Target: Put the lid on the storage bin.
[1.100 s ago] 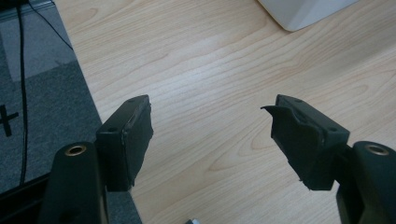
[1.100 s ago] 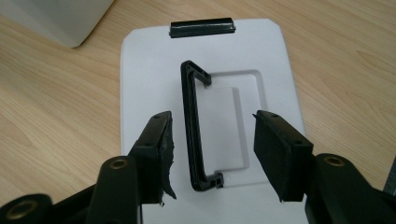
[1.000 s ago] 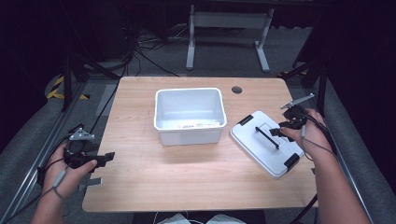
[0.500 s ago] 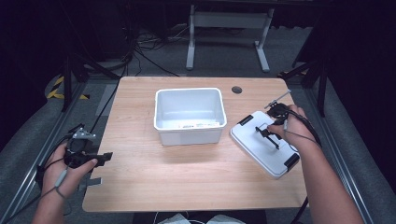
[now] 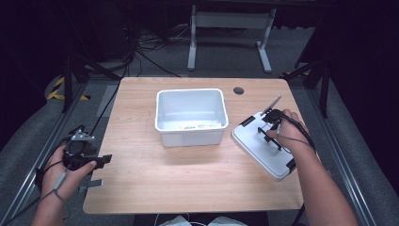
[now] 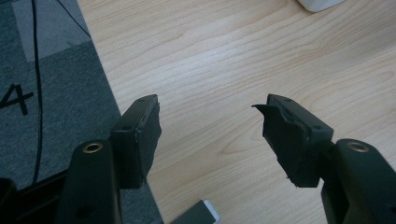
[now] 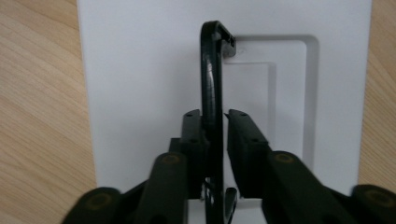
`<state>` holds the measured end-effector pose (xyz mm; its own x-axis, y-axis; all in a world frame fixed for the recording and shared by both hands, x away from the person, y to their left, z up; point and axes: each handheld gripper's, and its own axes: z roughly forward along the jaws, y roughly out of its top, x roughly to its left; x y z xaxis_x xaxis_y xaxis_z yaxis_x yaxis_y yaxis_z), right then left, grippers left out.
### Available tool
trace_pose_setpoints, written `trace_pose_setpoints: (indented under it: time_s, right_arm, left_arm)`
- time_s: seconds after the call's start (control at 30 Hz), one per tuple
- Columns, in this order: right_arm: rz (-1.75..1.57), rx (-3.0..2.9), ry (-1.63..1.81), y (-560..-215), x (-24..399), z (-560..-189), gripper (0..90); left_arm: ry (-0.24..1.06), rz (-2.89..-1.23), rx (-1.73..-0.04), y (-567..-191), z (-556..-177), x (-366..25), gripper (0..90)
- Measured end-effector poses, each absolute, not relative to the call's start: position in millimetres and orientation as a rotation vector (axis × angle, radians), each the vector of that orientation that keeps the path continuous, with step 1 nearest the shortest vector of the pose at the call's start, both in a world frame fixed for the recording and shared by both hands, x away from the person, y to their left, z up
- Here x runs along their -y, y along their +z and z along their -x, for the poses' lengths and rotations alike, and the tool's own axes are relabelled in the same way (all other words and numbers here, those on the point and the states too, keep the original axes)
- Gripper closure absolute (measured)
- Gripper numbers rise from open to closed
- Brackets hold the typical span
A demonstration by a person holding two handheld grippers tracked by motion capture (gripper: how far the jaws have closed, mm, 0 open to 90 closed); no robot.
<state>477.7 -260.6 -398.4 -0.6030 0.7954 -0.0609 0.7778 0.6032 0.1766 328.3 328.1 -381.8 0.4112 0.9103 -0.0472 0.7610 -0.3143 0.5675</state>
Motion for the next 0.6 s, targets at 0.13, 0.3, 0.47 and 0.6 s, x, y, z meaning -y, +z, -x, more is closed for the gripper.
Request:
trace_pose_setpoints:
  time_s: [0.13,0.3,0.47,0.6]
  right_arm:
    - [-1.311,-2.664,0.18,-394,263,-478,85.1]
    - [-1.295,-2.65,0.214,-387,268,-478,85.2]
    - [-1.279,-2.653,0.246,-373,270,-475,85.3]
    - [-1.246,-2.642,0.266,-354,271,-473,85.3]
  left_arm:
    - [0.386,-2.177,-1.404,-383,-329,-328,36.9]
    - [0.387,-2.183,-1.401,-384,-330,-325,36.9]
    - [0.392,-2.181,-1.403,-384,-330,-327,36.9]
    - [0.391,-2.175,-1.407,-384,-329,-328,36.8]
